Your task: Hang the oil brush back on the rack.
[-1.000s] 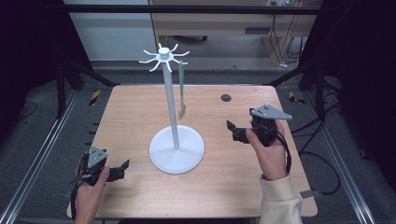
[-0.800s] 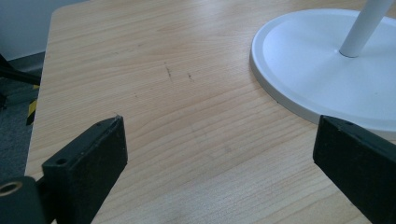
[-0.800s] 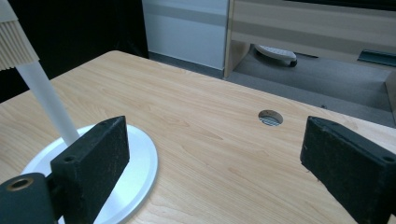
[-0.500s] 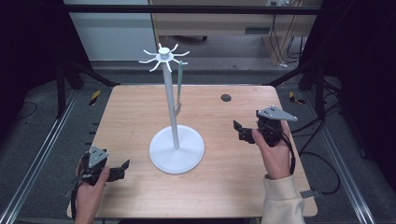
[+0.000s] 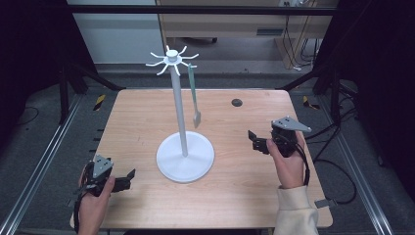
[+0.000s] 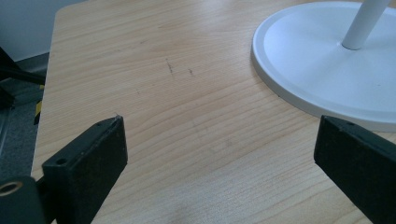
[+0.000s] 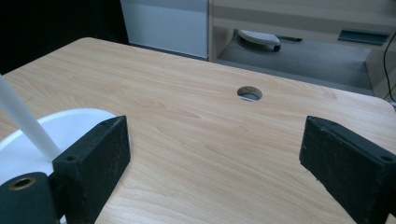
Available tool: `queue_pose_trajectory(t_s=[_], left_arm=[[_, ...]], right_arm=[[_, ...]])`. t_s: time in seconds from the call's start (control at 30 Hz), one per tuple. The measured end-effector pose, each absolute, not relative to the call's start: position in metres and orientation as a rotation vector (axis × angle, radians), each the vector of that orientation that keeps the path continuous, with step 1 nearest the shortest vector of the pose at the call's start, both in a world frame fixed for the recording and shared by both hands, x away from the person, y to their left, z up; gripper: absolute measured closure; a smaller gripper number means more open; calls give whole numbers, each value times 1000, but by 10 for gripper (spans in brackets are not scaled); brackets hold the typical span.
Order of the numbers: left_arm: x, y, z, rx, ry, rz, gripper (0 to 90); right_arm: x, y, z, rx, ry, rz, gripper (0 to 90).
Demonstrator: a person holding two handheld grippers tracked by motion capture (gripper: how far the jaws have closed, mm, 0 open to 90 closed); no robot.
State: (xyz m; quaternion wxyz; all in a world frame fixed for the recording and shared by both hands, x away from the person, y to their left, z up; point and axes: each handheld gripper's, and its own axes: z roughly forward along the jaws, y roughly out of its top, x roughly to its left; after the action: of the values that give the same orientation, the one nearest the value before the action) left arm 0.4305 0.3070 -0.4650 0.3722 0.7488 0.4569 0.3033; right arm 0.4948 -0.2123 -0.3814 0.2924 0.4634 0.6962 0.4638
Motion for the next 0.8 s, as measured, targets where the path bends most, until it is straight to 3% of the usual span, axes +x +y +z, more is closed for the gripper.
queue_pose_trajectory(t_s=[0.8], left_arm=[[434, 308, -469, 1943, 1198, 779, 26]], right_arm=[[512, -234, -436, 1335, 1848, 1095, 94]])
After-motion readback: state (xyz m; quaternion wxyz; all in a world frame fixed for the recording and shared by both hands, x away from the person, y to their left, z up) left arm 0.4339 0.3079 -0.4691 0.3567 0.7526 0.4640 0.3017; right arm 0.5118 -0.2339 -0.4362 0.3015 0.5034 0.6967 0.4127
